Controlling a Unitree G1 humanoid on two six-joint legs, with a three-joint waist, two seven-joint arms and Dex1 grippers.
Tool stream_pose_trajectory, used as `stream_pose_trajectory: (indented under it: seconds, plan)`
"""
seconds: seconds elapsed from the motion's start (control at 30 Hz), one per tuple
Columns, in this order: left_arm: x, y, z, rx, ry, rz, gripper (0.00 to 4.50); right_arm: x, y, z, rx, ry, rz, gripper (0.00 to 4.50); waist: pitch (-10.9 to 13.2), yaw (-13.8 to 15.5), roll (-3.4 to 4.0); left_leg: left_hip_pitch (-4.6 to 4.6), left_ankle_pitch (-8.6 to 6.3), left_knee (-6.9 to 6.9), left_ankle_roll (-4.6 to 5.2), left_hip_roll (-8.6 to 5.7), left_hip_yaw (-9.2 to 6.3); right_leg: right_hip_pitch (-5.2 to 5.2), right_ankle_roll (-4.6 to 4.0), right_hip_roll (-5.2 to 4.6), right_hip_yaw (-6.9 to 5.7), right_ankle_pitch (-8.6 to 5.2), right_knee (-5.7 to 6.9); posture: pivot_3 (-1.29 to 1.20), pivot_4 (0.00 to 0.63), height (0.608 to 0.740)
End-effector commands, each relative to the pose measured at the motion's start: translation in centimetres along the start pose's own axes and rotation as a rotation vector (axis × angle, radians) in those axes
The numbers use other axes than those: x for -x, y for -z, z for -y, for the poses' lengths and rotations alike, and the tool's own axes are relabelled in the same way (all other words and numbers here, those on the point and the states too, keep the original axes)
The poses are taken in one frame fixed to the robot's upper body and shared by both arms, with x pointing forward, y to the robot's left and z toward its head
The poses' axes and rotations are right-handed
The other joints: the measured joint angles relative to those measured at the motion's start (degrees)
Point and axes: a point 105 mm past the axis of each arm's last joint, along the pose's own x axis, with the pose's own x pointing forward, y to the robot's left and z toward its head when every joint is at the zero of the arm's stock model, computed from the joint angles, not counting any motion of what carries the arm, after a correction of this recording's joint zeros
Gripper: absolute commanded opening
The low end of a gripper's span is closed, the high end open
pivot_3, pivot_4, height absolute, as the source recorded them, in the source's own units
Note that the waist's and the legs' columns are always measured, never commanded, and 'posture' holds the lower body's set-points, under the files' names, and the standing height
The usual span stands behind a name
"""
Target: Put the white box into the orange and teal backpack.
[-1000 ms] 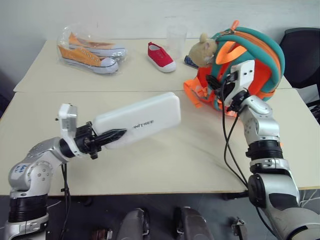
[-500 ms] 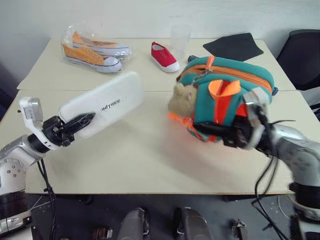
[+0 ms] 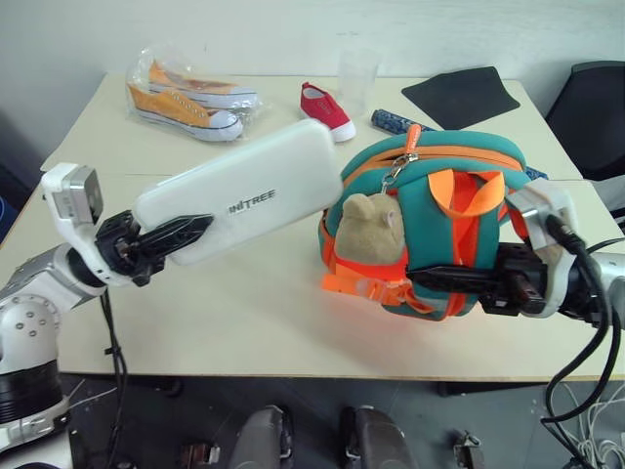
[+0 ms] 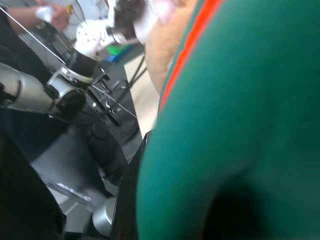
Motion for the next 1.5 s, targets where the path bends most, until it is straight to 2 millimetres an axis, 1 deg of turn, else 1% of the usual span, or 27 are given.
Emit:
stream_pose_trajectory:
  seconds: [0.03, 0.17, 0.27, 0.33, 0.4, 0.43, 0.5, 0.53, 0.57, 0.63, 0.73, 0.83, 0.9, 1.0, 1.13, 1.27, 1.37, 1.5]
  plan:
    - [-1.5, 0.2, -0.2, -0.118, 0.037, -0.057, 1.26, 0.1, -0.3, -0.3, 0.029, -0.017, 0.012, 0.03, 0.0, 0.15, 0.0, 0.0, 0.02, 0.0, 0.02, 0.0, 0.01, 0.0, 0.0, 0.01, 0.0, 0.0, 0.02, 0.0, 0.15, 0.74]
    - [-3.3, 1.8, -1.4, -0.214, 0.064, -0.177, 1.26, 0.2, 0.1, -0.4, 0.022, -0.024, -0.003, 0.03, 0.0, 0.58, -0.02, 0.0, 0.03, 0.01, 0.05, -0.01, 0.03, 0.03, 0.02, 0.02, -0.01, 0.01, 0.01, 0.0, 0.15, 0.74]
    - [-4.6, 1.7, -1.7, -0.233, 0.104, -0.201, 1.26, 0.3, 0.2, -0.4, 0.018, -0.024, -0.006, 0.03, 0.0, 1.32, -0.04, 0.0, 0.03, 0.06, 0.07, -0.01, 0.02, 0.04, 0.05, 0.02, -0.02, 0.03, -0.01, 0.0, 0.15, 0.74]
    - [-5.7, 2.5, -2.2, -0.26, 0.125, -0.29, 1.26, 0.3, 0.4, -0.4, 0.013, -0.021, -0.005, 0.03, 0.0, 1.74, -0.07, -0.01, 0.02, 0.08, 0.1, -0.01, 0.01, 0.05, 0.06, 0.01, -0.01, 0.03, -0.01, 0.0, 0.15, 0.74]
    - [-6.3, 3.3, -2.4, -0.282, 0.146, -0.362, 1.26, 0.3, 0.5, -0.5, 0.011, -0.021, -0.006, 0.03, -0.01, 2.0, -0.1, -0.03, 0.0, 0.1, 0.12, -0.03, -0.03, 0.08, 0.08, 0.0, -0.04, 0.04, -0.04, 0.0, 0.15, 0.74]
    - [-6.7, 3.2, -2.5, -0.26, 0.147, -0.368, 1.26, 0.3, 0.5, -0.6, 0.005, -0.023, -0.005, 0.03, -0.01, 1.99, -0.1, -0.03, -0.02, 0.13, 0.15, -0.04, -0.04, 0.1, 0.09, -0.01, -0.04, 0.05, -0.05, 0.0, 0.15, 0.74]
    - [-7.8, 1.4, -2.6, -0.219, 0.156, -0.296, 1.26, 0.4, 0.7, -0.8, -0.008, -0.028, -0.007, 0.03, 0.0, 2.17, -0.11, -0.03, -0.05, 0.16, 0.22, -0.06, -0.04, 0.12, 0.11, -0.03, -0.03, 0.06, -0.06, 0.0, 0.15, 0.74]
    - [-7.9, 0.1, -2.5, -0.217, 0.175, -0.246, 1.26, 0.6, 0.7, -0.9, -0.016, -0.027, -0.01, 0.03, 0.02, 2.19, -0.15, -0.07, -0.05, 0.21, 0.24, -0.06, -0.07, 0.12, 0.11, -0.03, -0.06, 0.06, -0.06, 0.0, 0.15, 0.74]
    - [-7.8, -0.9, -2.5, -0.214, 0.184, -0.211, 1.26, 0.7, 0.8, -1.0, -0.019, -0.025, -0.012, 0.03, 0.03, 2.11, -0.16, -0.14, -0.05, 0.24, 0.25, -0.06, -0.09, 0.08, 0.12, -0.03, -0.07, 0.07, -0.07, 0.0, 0.15, 0.74]
    - [-7.3, -2.1, -2.8, -0.227, 0.182, -0.178, 1.26, 0.9, 0.9, -1.0, -0.026, -0.018, -0.013, 0.03, 0.04, 1.71, -0.17, -0.16, -0.05, 0.24, 0.28, -0.06, -0.09, 0.06, 0.13, -0.03, -0.09, 0.07, -0.07, 0.0, 0.15, 0.74]
    - [-6.2, -2.7, -3.5, -0.255, 0.156, -0.173, 1.26, 1.1, 1.0, -0.9, -0.03, -0.009, -0.012, 0.03, 0.04, 1.24, -0.17, -0.16, -0.06, 0.24, 0.28, -0.05, -0.08, 0.06, 0.13, 0.0, -0.13, 0.07, -0.06, 0.0, 0.15, 0.74]
    - [-6.0, -2.8, -3.8, -0.262, 0.152, -0.17, 1.26, 1.2, 1.0, -1.0, -0.033, -0.005, -0.011, 0.03, 0.06, 1.14, -0.19, -0.15, -0.03, 0.24, 0.25, -0.04, -0.04, 0.06, 0.13, 0.03, -0.13, 0.07, -0.04, 0.0, 0.15, 0.74]
    - [-6.2, -2.3, -4.1, -0.289, 0.154, -0.196, 1.26, 1.1, 1.1, -1.0, -0.037, -0.006, -0.01, 0.03, 0.07, 1.3, -0.22, -0.15, 0.0, 0.25, 0.26, -0.04, -0.05, 0.06, 0.13, 0.03, -0.13, 0.07, -0.04, 0.0, 0.15, 0.74]
    - [-7.0, -2.4, -4.5, -0.307, 0.143, -0.175, 1.26, 1.1, 1.2, -1.1, -0.045, -0.01, -0.011, 0.03, 0.08, 1.46, -0.23, -0.15, 0.01, 0.32, 0.28, -0.04, -0.06, 0.08, 0.14, 0.02, -0.11, 0.08, -0.01, 0.0, 0.15, 0.74]
    - [-7.8, -1.9, -4.8, -0.379, 0.163, -0.219, 1.26, 1.2, 1.3, -1.1, -0.049, -0.012, -0.012, 0.03, 0.1, 1.57, -0.26, -0.16, 0.0, 0.33, 0.28, -0.04, -0.09, 0.08, 0.16, 0.0, -0.12, 0.09, -0.02, 0.0, 0.15, 0.74]
    - [-8.4, -0.9, -3.7, -0.426, 0.285, -0.284, 1.26, 1.2, 1.2, -1.0, -0.047, -0.01, -0.009, 0.03, 0.1, 1.52, -0.26, -0.16, -0.02, 0.33, 0.28, -0.04, -0.07, 0.08, 0.16, 0.01, -0.13, 0.09, -0.03, 0.0, 0.15, 0.74]
    - [-8.0, 0.6, -3.1, -0.492, 0.37, -0.391, 1.26, 1.1, 1.1, -0.9, -0.04, -0.005, -0.005, 0.03, 0.1, 1.5, -0.26, -0.16, -0.02, 0.33, 0.29, -0.05, -0.05, 0.08, 0.16, 0.01, -0.13, 0.09, -0.03, 0.0, 0.15, 0.74]
    - [-7.3, 0.9, -2.9, -0.486, 0.405, -0.399, 1.26, 1.1, 1.1, -0.7, -0.036, -0.002, -0.001, 0.03, 0.1, 1.43, -0.26, -0.16, -0.02, 0.39, 0.29, -0.04, -0.06, 0.09, 0.16, 0.01, -0.12, 0.09, -0.01, 0.0, 0.15, 0.74]
